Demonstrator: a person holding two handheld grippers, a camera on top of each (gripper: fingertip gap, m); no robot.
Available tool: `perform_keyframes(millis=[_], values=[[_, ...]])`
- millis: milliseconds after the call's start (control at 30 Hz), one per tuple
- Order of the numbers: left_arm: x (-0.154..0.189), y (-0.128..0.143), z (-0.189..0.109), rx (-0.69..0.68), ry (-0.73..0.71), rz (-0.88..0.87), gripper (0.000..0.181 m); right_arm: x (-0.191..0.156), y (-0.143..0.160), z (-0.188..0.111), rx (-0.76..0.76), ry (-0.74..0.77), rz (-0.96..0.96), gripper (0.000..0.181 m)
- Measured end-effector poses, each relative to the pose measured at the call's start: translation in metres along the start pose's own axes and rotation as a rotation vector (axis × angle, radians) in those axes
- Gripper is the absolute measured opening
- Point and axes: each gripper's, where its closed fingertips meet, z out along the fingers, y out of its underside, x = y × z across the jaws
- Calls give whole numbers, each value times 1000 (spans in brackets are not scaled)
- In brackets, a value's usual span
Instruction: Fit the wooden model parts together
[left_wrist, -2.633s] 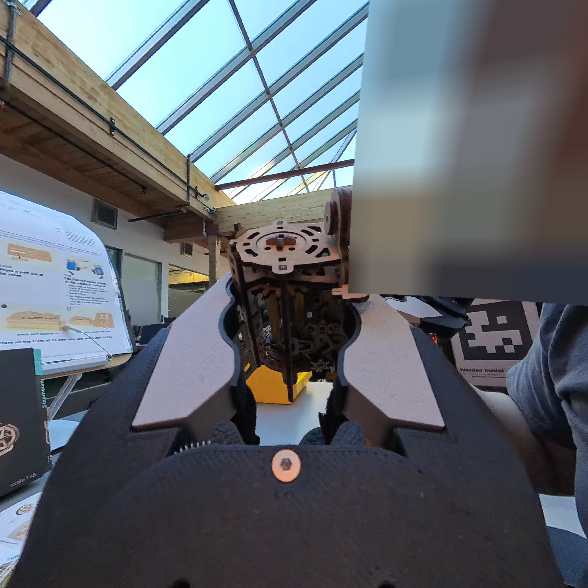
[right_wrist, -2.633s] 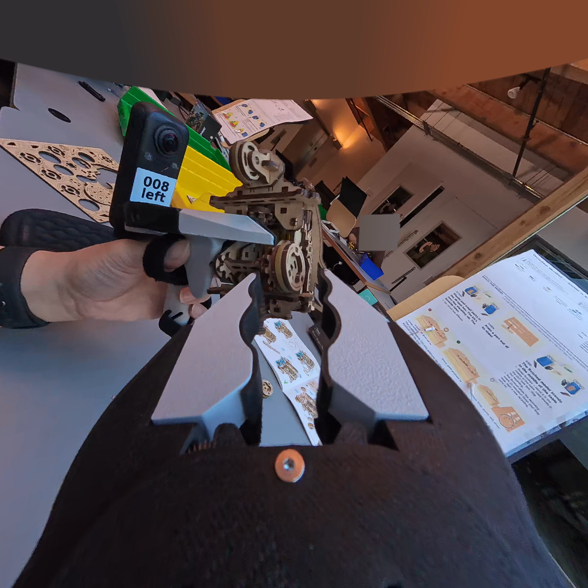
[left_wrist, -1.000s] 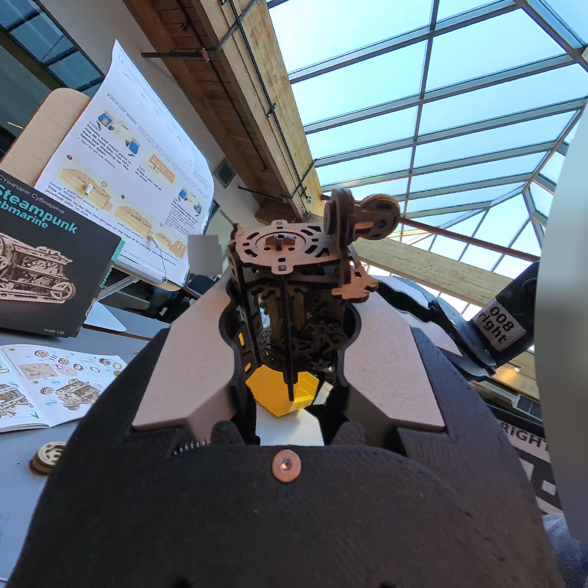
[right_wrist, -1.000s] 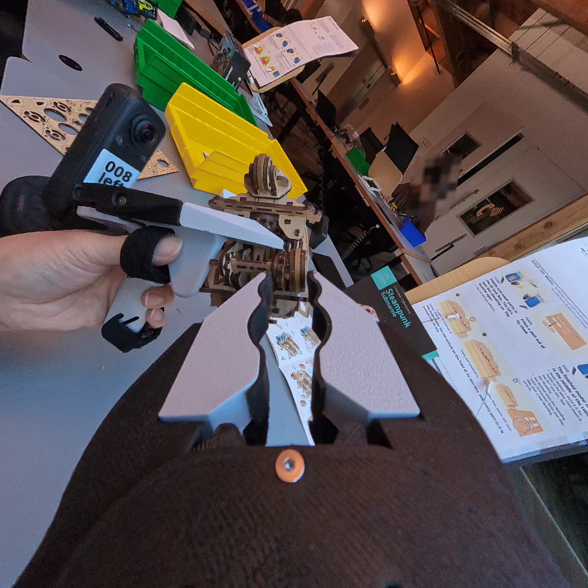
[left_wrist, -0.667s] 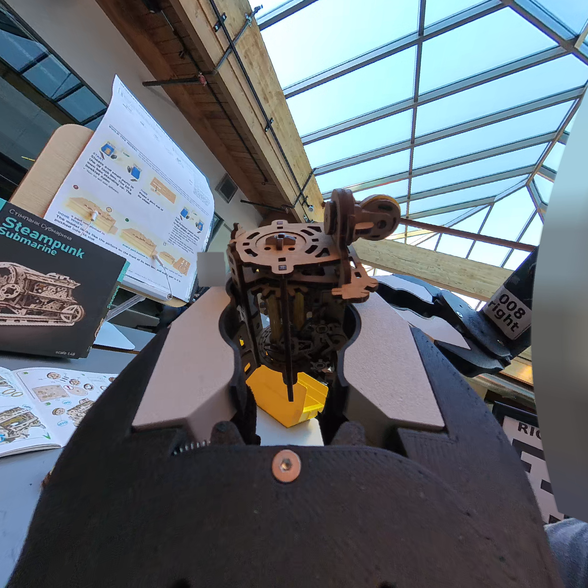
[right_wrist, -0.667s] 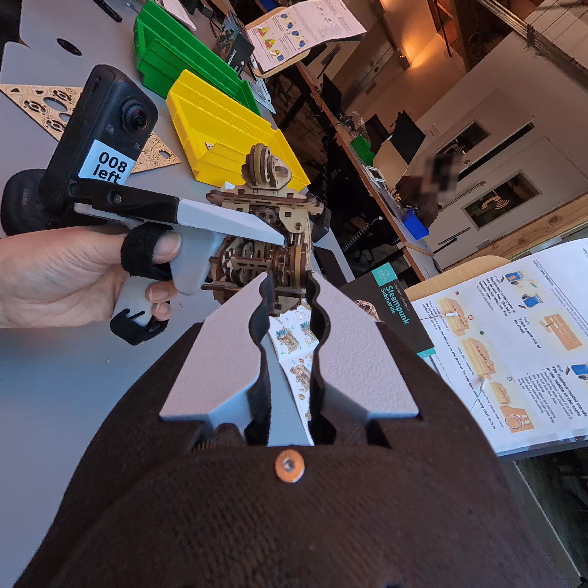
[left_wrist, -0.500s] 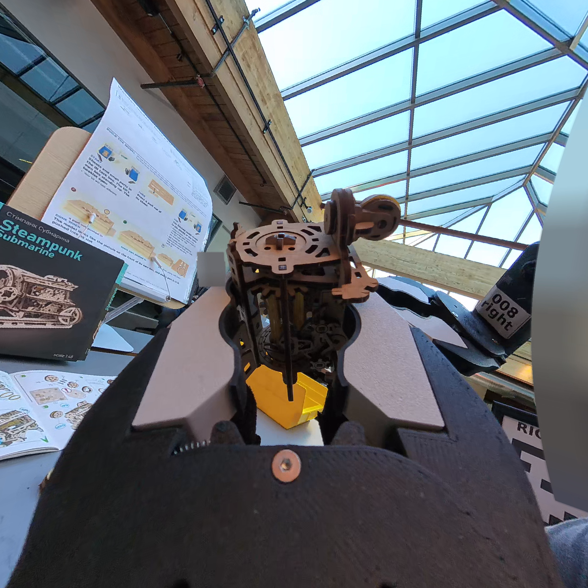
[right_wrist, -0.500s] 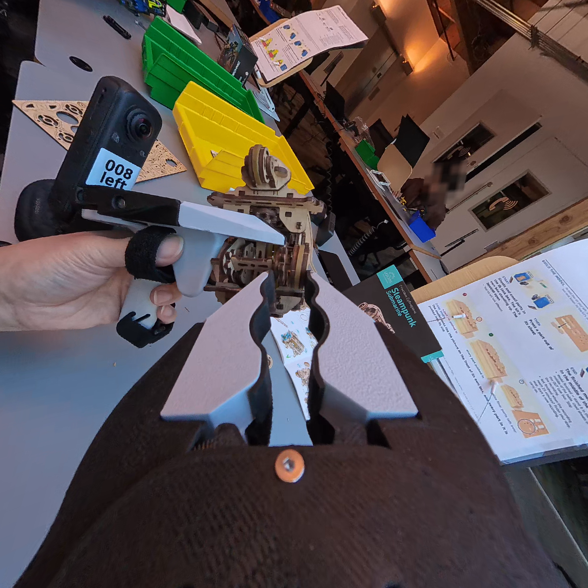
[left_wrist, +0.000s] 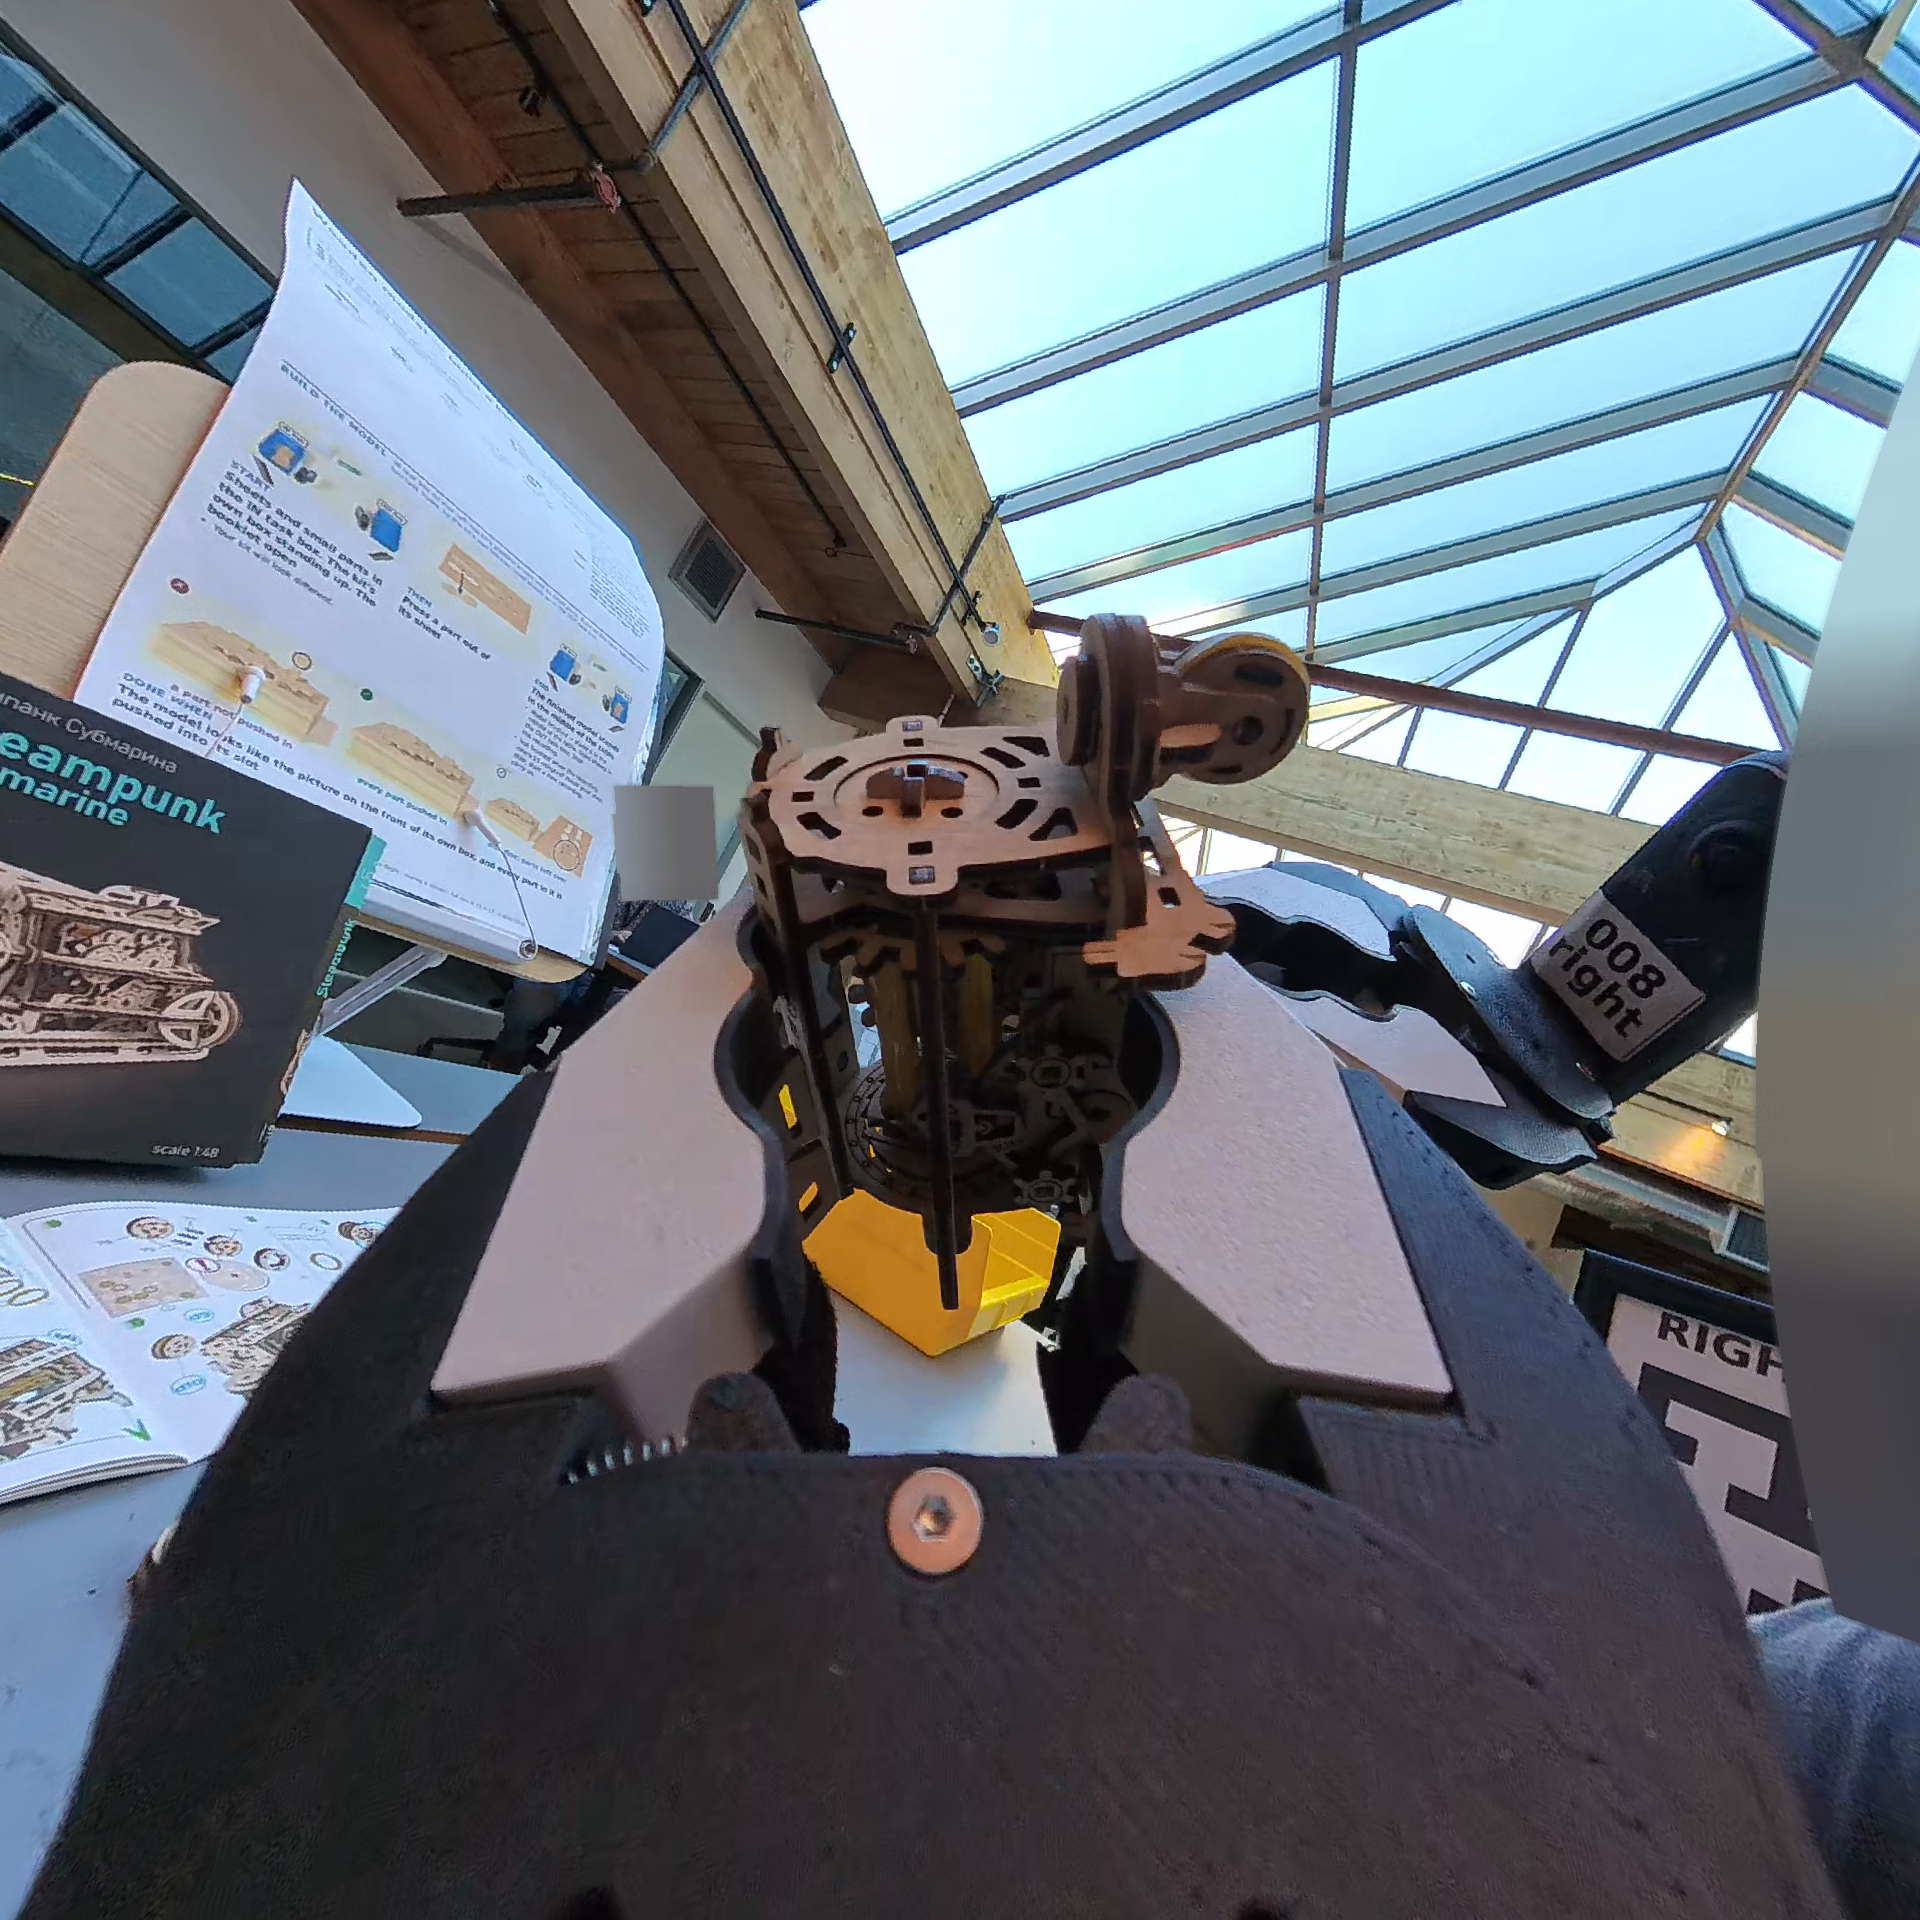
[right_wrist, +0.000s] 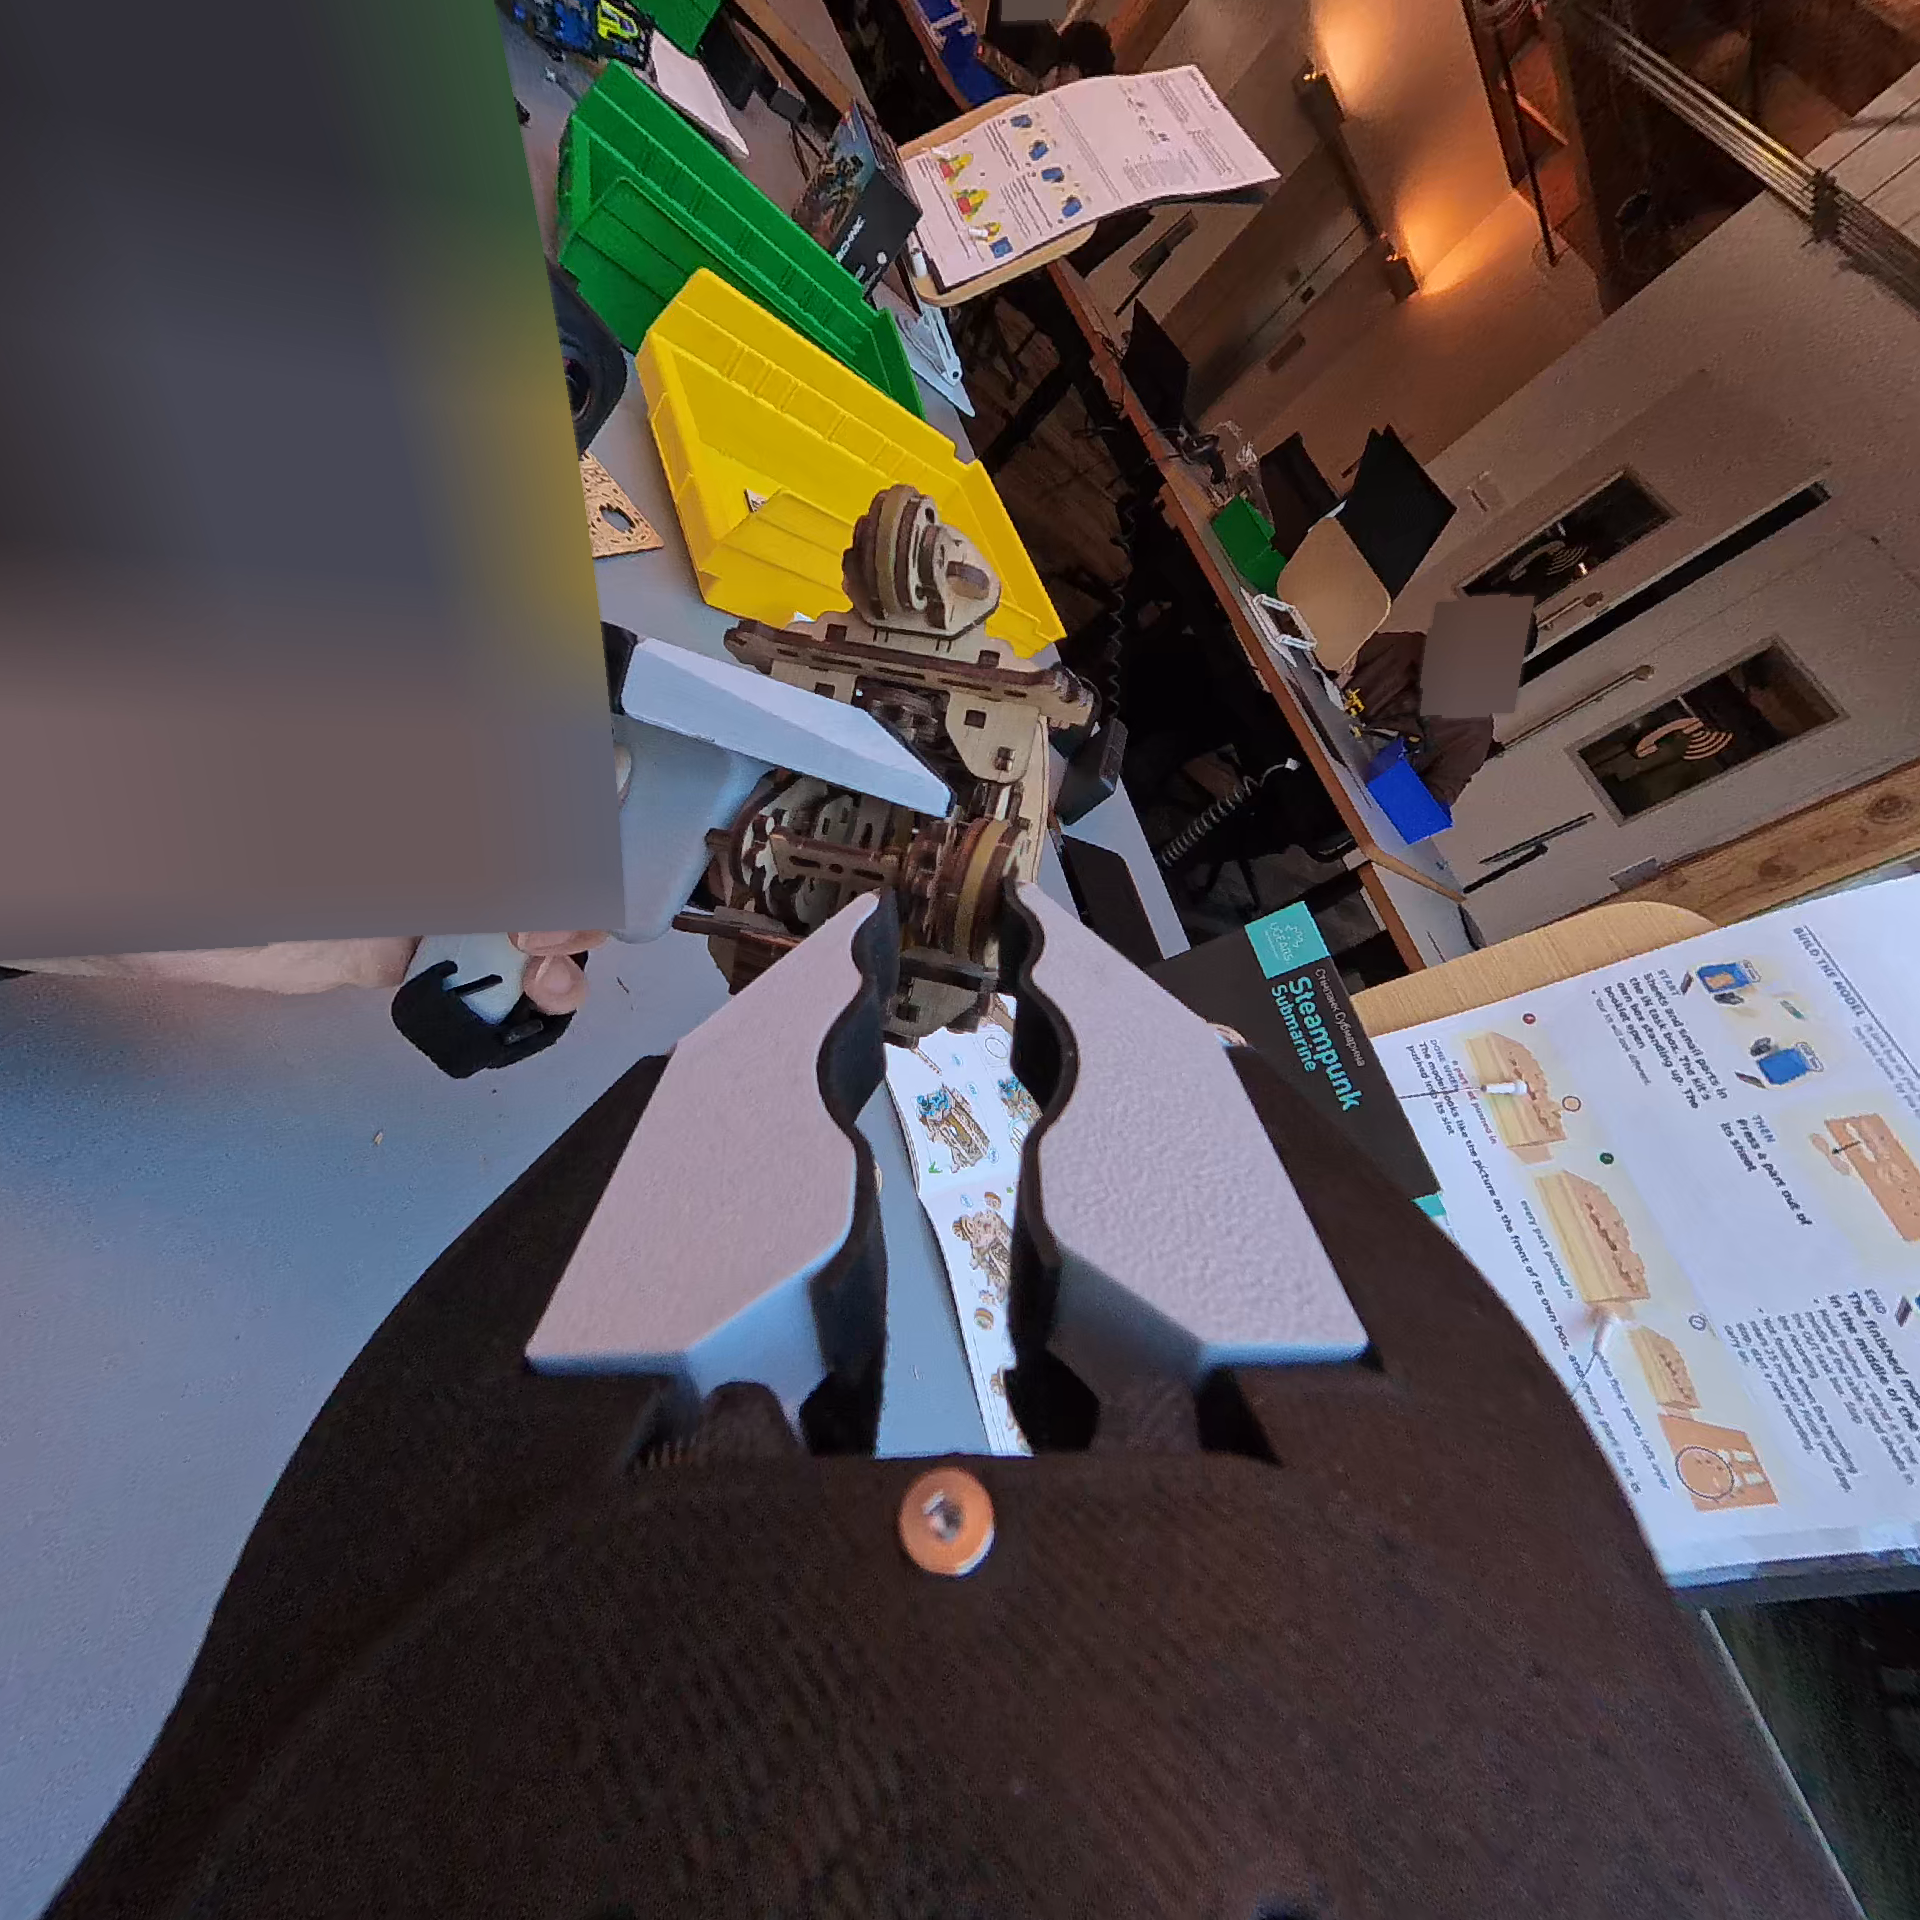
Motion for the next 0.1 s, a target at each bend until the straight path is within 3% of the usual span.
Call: perform_keyframes(millis=[100], values=[[1,0,1,0,2,8,63,0,-1,-1,16,3,-2,16]])
